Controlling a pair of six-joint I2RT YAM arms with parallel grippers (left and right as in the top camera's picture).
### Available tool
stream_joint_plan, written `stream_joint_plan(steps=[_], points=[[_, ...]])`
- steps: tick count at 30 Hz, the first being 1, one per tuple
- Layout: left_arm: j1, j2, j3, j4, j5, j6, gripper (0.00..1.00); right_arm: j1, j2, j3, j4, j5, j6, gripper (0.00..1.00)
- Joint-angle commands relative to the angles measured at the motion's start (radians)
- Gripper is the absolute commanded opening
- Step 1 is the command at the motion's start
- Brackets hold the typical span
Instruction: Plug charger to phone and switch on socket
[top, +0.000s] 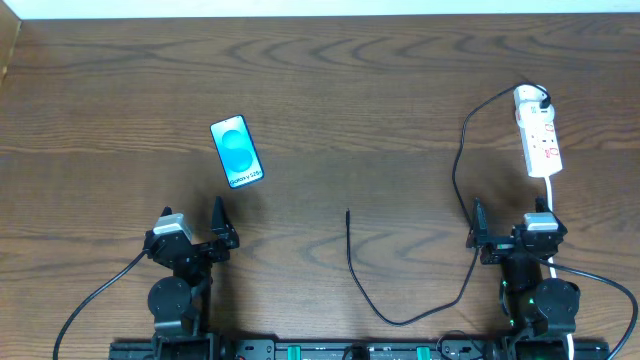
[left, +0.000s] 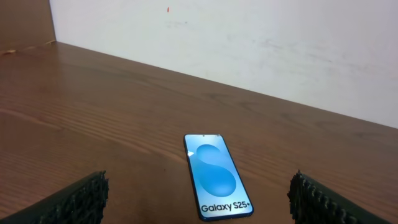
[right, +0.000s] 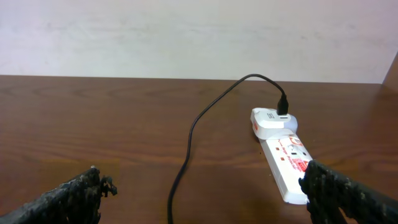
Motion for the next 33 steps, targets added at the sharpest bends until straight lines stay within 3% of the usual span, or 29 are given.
stream_joint_plan(steps=[1, 20, 29, 33], points=[[0.004, -0.005, -0.018, -0.037, -0.01, 0.02, 0.92, 0.005, -0.009, -0.005, -0.003, 0.012, 0.006, 0.99], [0.005, 0.001, -0.018, -0.036, -0.01, 0.02, 0.92, 0.005, -0.009, -0.005, -0.003, 0.012, 0.006, 0.99], [0.003, 0.001, -0.014, -0.032, 0.067, -0.032, 0.92, 0.005, -0.009, -0.005, -0.003, 0.012, 0.006, 0.99], [0.003, 0.008, 0.038, -0.125, 0.085, -0.041, 0.92, 0.005, -0.009, -0.005, -0.003, 0.012, 0.006, 0.99]])
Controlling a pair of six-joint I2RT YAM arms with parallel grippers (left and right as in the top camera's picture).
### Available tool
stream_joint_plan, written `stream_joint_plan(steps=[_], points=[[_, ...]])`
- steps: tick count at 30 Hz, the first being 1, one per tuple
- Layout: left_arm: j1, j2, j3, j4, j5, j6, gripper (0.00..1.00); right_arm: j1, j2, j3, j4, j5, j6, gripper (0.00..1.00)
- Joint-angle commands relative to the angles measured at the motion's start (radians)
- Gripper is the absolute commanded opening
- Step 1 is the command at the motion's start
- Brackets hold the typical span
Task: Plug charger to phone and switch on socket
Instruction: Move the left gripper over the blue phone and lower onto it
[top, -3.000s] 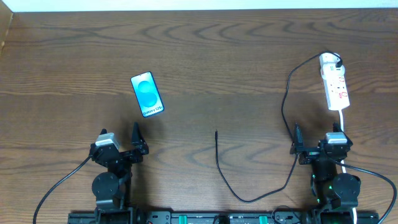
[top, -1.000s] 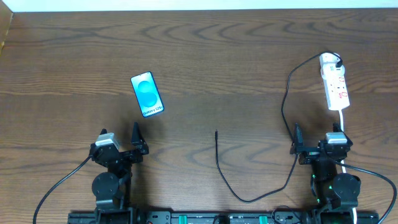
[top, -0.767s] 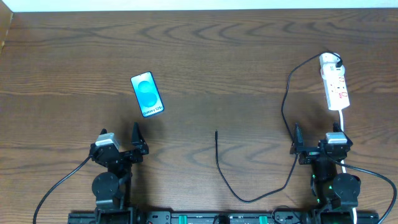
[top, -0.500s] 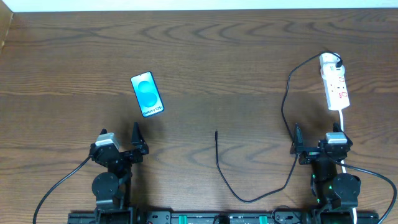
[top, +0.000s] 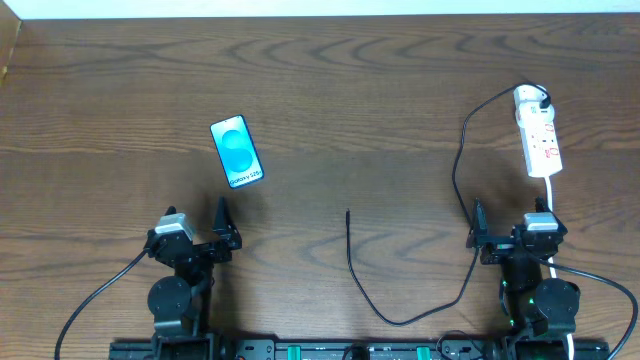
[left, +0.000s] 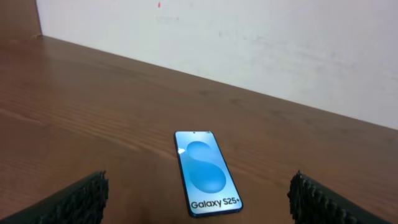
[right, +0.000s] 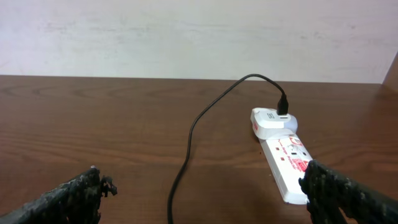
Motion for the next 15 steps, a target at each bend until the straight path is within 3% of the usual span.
stream_joint_plan(steps=[1, 7, 15], points=[[0.003, 0.017, 0.06, -0.149, 0.042, -0.018, 0.93, 0.005, -0.009, -0.005, -0.003, 0.012, 0.006, 0.99], [0.003, 0.169, 0.29, -0.26, 0.027, 0.023, 0.92, 0.005, -0.009, -0.005, -0.003, 0.012, 0.006, 0.99], [0.003, 0.574, 0.647, -0.409, 0.028, 0.045, 0.92, 0.005, -0.009, -0.005, -0.003, 0.012, 0.006, 0.99]])
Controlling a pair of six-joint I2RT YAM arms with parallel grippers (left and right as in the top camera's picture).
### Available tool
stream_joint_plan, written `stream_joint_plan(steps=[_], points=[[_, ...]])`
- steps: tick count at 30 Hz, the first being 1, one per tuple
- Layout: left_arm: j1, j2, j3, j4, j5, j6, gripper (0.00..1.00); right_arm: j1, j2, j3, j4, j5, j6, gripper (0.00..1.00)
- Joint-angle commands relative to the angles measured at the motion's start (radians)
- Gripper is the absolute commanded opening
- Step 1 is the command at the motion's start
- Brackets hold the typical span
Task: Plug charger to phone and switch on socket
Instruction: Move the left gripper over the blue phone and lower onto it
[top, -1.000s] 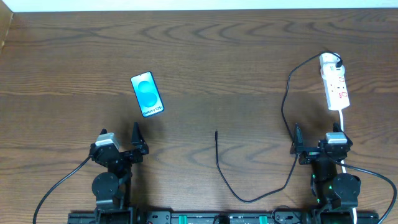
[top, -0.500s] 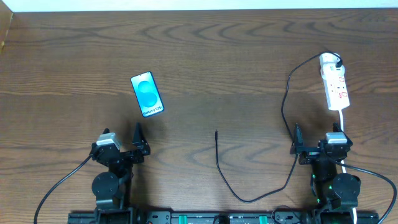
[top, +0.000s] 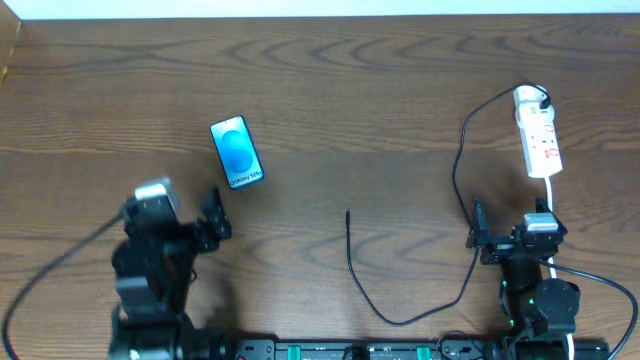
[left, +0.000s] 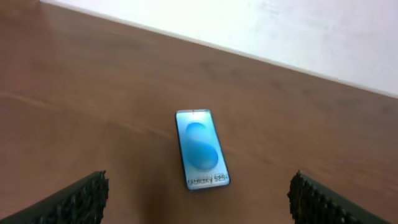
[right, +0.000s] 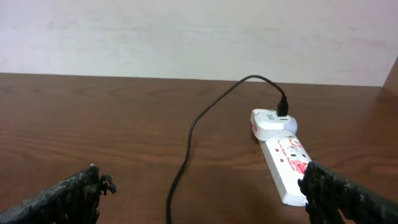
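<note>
The blue-screened phone (top: 237, 153) lies flat at the left of the table, also in the left wrist view (left: 201, 149). My left gripper (top: 187, 212) (left: 199, 200) is open, lifted off the table just short of the phone. The white power strip (top: 541, 148) (right: 287, 168) lies far right with a white charger adapter (top: 526, 97) (right: 270, 122) plugged in. Its black cable (top: 458, 180) (right: 191, 132) loops to a free plug end (top: 348, 214) mid-table. My right gripper (top: 511, 218) (right: 205, 199) is open, near the strip.
The wooden table (top: 360, 90) ends at a white wall at the back (right: 186, 31). A white lead runs from the power strip down past my right arm (top: 551, 195). The cable's loop lies near the front edge (top: 410, 318).
My left arm has risen and shifted left in the overhead view; its wrist camera looks down on the phone from higher up. Both grippers remain open, and the right arm has not moved.
Both arms sat low at the front edge with open grippers, the phone ahead of the left one. Then the phone sat slightly further left in the left wrist view. Now the left arm is raised toward the phone; phone, cable and strip lie unmoved.
</note>
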Motion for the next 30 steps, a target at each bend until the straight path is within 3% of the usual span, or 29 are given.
stream_joint_plan(steps=[1, 12, 18, 23, 28, 29, 30], points=[[0.003, 0.199, 0.162, -0.07, 0.01, 0.025, 0.93, 0.005, -0.007, -0.004, -0.003, 0.011, 0.006, 1.0], [0.003, 0.864, 0.611, -0.332, 0.01, 0.029, 0.92, 0.005, -0.007, -0.004, -0.003, 0.011, 0.006, 0.99], [0.003, 1.135, 0.8, -0.416, 0.011, 0.028, 0.93, 0.005, -0.007, -0.004, -0.003, 0.011, 0.006, 0.99], [0.002, 1.334, 0.95, -0.483, 0.039, 0.028, 0.93, 0.005, -0.007, -0.004, -0.003, 0.011, 0.007, 0.99], [0.002, 1.399, 0.955, -0.452, 0.085, 0.028, 0.93, 0.005, -0.007, -0.004, -0.003, 0.011, 0.006, 0.99], [0.002, 1.407, 0.955, -0.448, 0.084, 0.029, 0.84, 0.005, -0.007, -0.004, -0.003, 0.011, 0.006, 0.99], [0.002, 1.415, 0.955, -0.436, 0.084, 0.028, 0.44, 0.005, -0.007, -0.004, -0.003, 0.011, 0.006, 0.99]])
